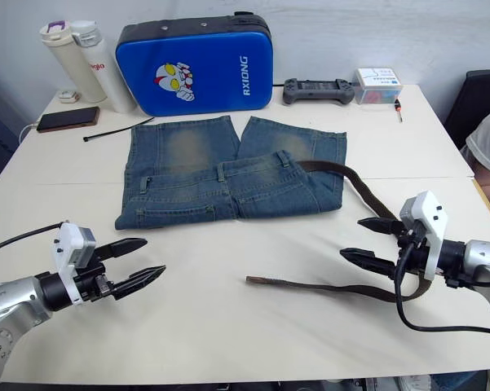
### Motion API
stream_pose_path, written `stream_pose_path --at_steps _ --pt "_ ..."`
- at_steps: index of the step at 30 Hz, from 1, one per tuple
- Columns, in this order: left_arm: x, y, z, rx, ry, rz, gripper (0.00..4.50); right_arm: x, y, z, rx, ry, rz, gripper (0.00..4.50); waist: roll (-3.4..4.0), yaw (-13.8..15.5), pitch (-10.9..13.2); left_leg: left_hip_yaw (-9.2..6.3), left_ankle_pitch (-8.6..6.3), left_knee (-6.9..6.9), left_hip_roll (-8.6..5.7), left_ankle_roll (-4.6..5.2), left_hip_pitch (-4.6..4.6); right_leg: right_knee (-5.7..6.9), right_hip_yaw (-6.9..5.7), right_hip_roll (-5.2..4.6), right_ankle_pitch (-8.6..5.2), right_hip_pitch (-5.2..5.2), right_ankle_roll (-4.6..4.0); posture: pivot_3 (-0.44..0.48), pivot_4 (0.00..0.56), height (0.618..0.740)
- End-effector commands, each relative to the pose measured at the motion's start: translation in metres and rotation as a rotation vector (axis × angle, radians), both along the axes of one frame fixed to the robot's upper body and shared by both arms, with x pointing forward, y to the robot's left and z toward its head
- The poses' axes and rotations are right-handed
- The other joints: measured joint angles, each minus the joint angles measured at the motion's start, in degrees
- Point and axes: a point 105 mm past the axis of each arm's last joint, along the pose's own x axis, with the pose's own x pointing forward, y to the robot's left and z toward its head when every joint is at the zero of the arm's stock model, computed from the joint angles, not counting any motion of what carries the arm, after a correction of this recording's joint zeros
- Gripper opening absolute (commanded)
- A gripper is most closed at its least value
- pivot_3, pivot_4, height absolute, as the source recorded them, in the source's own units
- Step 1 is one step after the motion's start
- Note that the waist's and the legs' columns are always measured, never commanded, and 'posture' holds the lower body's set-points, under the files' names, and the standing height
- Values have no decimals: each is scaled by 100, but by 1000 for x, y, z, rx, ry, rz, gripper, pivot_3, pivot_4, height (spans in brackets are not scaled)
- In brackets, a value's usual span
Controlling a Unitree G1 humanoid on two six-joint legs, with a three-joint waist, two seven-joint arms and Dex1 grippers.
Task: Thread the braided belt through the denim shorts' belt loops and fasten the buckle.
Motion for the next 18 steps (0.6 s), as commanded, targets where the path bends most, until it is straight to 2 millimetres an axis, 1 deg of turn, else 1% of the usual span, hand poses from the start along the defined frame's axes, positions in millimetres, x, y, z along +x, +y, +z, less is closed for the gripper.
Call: stream_pose_path --at_steps 1,7,12,15,18 --pt "-1 -3 5 -3 -38 -18 4500 2 2 8 -9 -40 18 4467 0 0 0 0 0 0 0 0 0 0 0 0 0 0 0 0 150 740" --pt "4 -2 7 -14 -77 -10 4500 5 3 11 -13 -43 18 4467 1 -2 -1 0 0 1 0 -1 0 2 -1 0 0 0 0 0 150 740" --pt "1 -8 11 -4 -83 -71 4500 1 10 14 -22 -37 44 4467 1 -2 -1 0 0 1 0 -1 0 3 0 0 0 0 0 0 150 740" --pt "0 -13 16 -25 -33 -146 4500 1 15 22 -21 -49 49 4467 1 -4 -1 0 1 2 0 -1 0 6 0 0 0 -1 0 0 150 740" --pt "-3 -22 20 9 -18 -239 4500 -3 25 27 -35 -48 91 4467 3 -4 -2 0 1 3 0 -2 1 8 0 0 0 -2 0 0 150 740"
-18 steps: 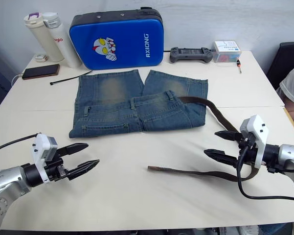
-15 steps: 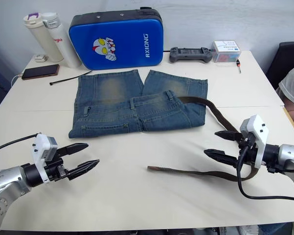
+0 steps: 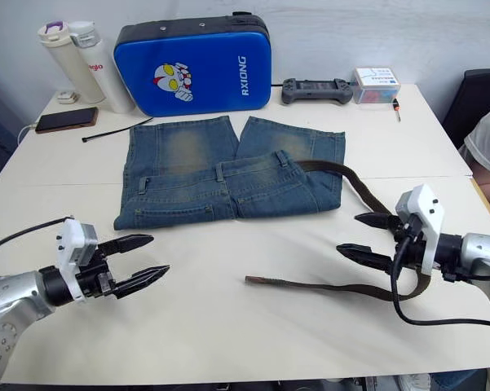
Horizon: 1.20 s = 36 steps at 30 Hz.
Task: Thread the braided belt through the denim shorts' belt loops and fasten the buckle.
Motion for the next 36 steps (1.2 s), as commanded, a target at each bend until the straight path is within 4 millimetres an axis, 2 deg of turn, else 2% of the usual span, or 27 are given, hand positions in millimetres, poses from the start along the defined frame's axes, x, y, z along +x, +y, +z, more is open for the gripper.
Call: stream_pose_path --at_steps 1,7,9,10,12,13,18,21,26,29,32,34,36 --pt "-5 -11 4 14 11 -105 4500 -7 14 13 -27 -26 65 4467 2 0 0 0 0 -1 0 0 0 -2 0 0 0 0 0 0 150 740" --pt "-2 -24 10 67 -11 -185 4500 -8 26 19 -55 -42 71 4467 2 -1 0 0 0 -1 0 0 -1 -2 0 0 0 -1 0 0 150 740" --pt "0 -29 9 90 -16 -212 4500 -13 37 13 -79 -34 105 4467 3 -2 5 0 0 -1 0 -1 -1 -1 1 0 0 -2 0 0 150 740" --pt "0 -31 8 97 -16 -221 4500 -14 40 11 -86 -30 114 4467 11 -57 7 -16 1 -11 -15 1 -26 -12 -24 -9 -1 21 -2 0 150 740" --pt "0 -35 8 112 -23 -241 4500 -13 43 6 -75 -24 86 4467 26 -141 -1 -177 82 -82 -90 6 -14 -57 -211 -90 -1 122 -1 0 150 740" --pt "0 -36 9 115 -25 -246 4500 -12 44 5 -68 -14 70 4467 21 -118 3 -225 114 -63 -92 -35 -10 -69 -245 -95 -1 109 -1 0 150 740" --pt "3 -39 11 149 -46 -270 4500 -26 59 -29 -277 35 217 4467 23 28 4 -226 113 -51 -93 -44 -16 -89 -228 -94 -1 98 -2 0 150 740" --pt "3 -39 10 165 -52 -269 4500 -33 62 -44 -322 81 281 4467 24 25 4 -225 112 -55 -93 -44 -16 -92 -225 -94 -1 98 -2 0 150 740" --pt "-3 -39 8 170 -48 -263 4500 -27 61 -70 -365 90 275 4467 24 1 4 -224 113 -57 -93 -46 -13 -91 -224 -92 -1 97 -2 0 150 740" --pt "-5 -38 8 164 -51 -257 4500 -20 58 -83 -385 101 248 3604 24 11 4 -224 113 -56 -92 -47 -11 -88 -223 -92 -2 97 -2 0 150 740" --pt "-5 -40 7 161 -64 -256 4500 -18 57 -93 -415 94 272 2070 24 14 4 -223 113 -54 -92 -47 -10 -88 -222 -92 -2 97 -2 0 150 740" --pt "0 -43 6 164 -106 -261 4500 -15 61 -88 -372 87 274 1111 24 15 4 -223 113 -55 -92 -48 -9 -88 -223 -92 -2 99 -2 0 150 740" --pt "4 -48 6 131 -121 -269 4500 -9 62 -71 -297 79 258 103 24 17 4 -223 113 -55 -92 -49 -9 -88 -223 -92 -2 99 -2 0 150 740"
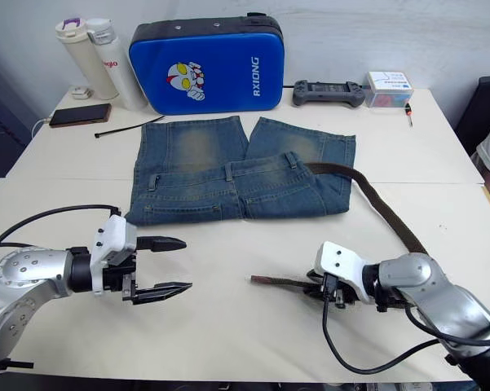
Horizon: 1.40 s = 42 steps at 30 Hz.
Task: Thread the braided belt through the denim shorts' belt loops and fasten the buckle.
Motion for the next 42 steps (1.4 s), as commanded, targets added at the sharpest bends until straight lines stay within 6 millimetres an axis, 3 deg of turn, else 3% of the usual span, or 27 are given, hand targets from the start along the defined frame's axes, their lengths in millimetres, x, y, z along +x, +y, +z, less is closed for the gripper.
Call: stream_pose_path --at_steps 1,5,8,12,17,27,30,38,42 --pt "5 -11 5 -51 -58 -30 4500 6 3 27 113 -11 -4 40 1 2 0 0 0 1 0 0 -1 1 0 0 0 0 0 0 150 740" --pt "15 -23 23 -397 32 16 4500 12 -2 70 301 -11 -45 40 2 11 2 3 0 7 0 1 -2 5 0 0 2 1 3 0 150 740" --pt "14 -36 29 -525 99 -15 4500 11 -8 97 424 8 -73 40 -1 6 3 2 -1 10 1 -1 -2 8 -2 4 2 1 3 0 150 740" --pt "17 -62 41 -634 156 -95 4500 0 -6 118 555 65 -70 40 -1 36 3 2 -1 20 1 0 -4 12 -3 3 3 4 5 0 150 740" --pt "23 -91 50 -708 181 -155 4500 -12 5 124 625 131 -62 40 -1 21 3 6 -2 28 0 1 -4 17 -2 4 4 6 7 0 150 740" --pt "26 -112 59 -774 212 -214 4500 -21 16 124 636 190 -46 40 -3 16 4 23 -2 45 1 3 0 42 15 8 4 1 7 0 150 740" --pt "26 -116 62 -783 212 -236 3721 -23 17 123 630 201 -46 0 -3 16 4 23 -3 49 1 4 -2 43 16 8 4 1 7 0 150 740" --pt "23 -123 65 -806 239 -278 74 -18 10 110 569 187 -103 0 -5 17 5 24 -3 52 1 4 -2 45 16 9 4 1 7 0 150 740" --pt "32 -124 62 -826 273 -220 29 -6 -2 104 552 142 -203 0 -5 20 5 26 -3 53 1 4 -2 47 19 9 4 1 7 0 150 740"
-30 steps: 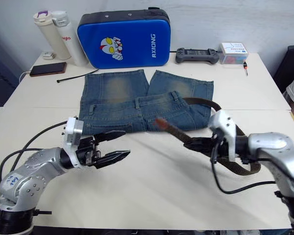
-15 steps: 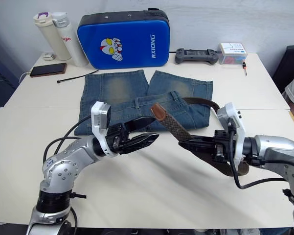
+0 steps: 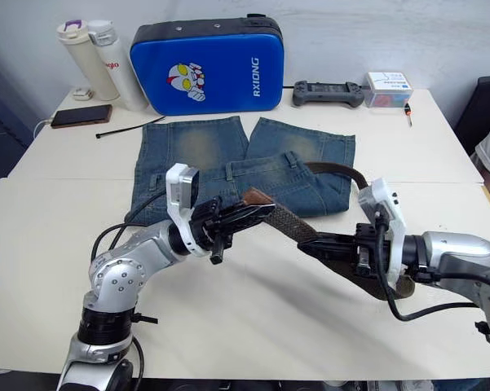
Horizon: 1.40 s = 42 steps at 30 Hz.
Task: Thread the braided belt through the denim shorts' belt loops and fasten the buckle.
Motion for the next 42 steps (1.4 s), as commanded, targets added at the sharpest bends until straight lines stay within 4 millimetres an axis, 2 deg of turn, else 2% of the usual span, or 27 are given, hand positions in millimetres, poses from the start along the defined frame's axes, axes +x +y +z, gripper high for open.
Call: stream_pose_path --at_steps 1,5,9,10,13,15,17,20,23,26,32,36,42 --pt "4 -2 9 -45 2 21 5 8 -9 2 -14 -39 -81 429 0 2 0 0 0 0 0 0 0 0 0 -1 0 0 0 0 150 740" --pt "13 -8 9 -46 59 32 0 13 -25 12 24 -85 -180 2123 -2 9 2 0 0 2 0 0 -1 0 1 0 0 0 1 0 150 740" --pt "8 -23 2 14 116 -26 0 7 -56 44 213 -123 -317 4168 -4 48 3 5 -2 4 0 4 -4 0 3 0 2 0 4 0 150 740" --pt "10 -26 4 6 137 -31 0 3 -61 51 255 -132 -336 4485 -5 53 3 5 -3 4 0 5 -5 6 3 0 3 1 6 0 150 740" --pt "20 -33 11 -28 194 -27 0 -14 -60 66 414 -121 -333 4485 -8 119 5 7 -3 9 0 5 -5 0 5 1 4 0 7 0 150 740" --pt "27 -40 19 -69 241 -40 0 -38 -38 65 524 -37 -210 4485 -11 142 6 8 -4 16 2 7 -6 2 5 3 4 2 8 0 150 740" --pt "28 -46 31 -117 268 -82 0 -50 -17 50 579 64 -155 4485 -14 141 8 14 -6 16 2 12 -7 4 8 4 3 2 9 0 150 740" --pt "13 -53 43 -136 230 -213 0 -53 3 23 611 176 -196 4485 -15 101 7 28 -8 16 8 14 -2 6 25 12 4 1 14 0 150 740" --pt "9 -55 43 -115 227 -249 0 -47 5 9 736 219 -289 4485 -15 91 7 36 -8 16 7 15 3 8 43 15 7 -2 22 0 150 740" --pt "7 -53 44 -118 224 -262 0 -29 0 -2 839 220 -426 4485 -16 63 5 41 -9 16 7 14 7 8 57 18 9 -3 26 0 150 740" --pt "6 -52 41 -104 209 -239 0 -8 3 -2 1056 217 -503 4485 -13 -8 4 39 -10 12 7 5 8 8 64 20 8 -12 25 0 150 740" --pt "10 -50 42 -117 217 -213 0 -7 8 3 1113 201 -483 4485 -8 -19 1 40 -9 6 7 2 7 9 67 20 8 -19 25 0 150 740" --pt "14 -47 40 -105 201 -176 0 -13 4 7 1152 177 -468 4485 -8 -15 1 41 -9 6 7 3 6 7 68 19 8 -19 25 0 150 740"
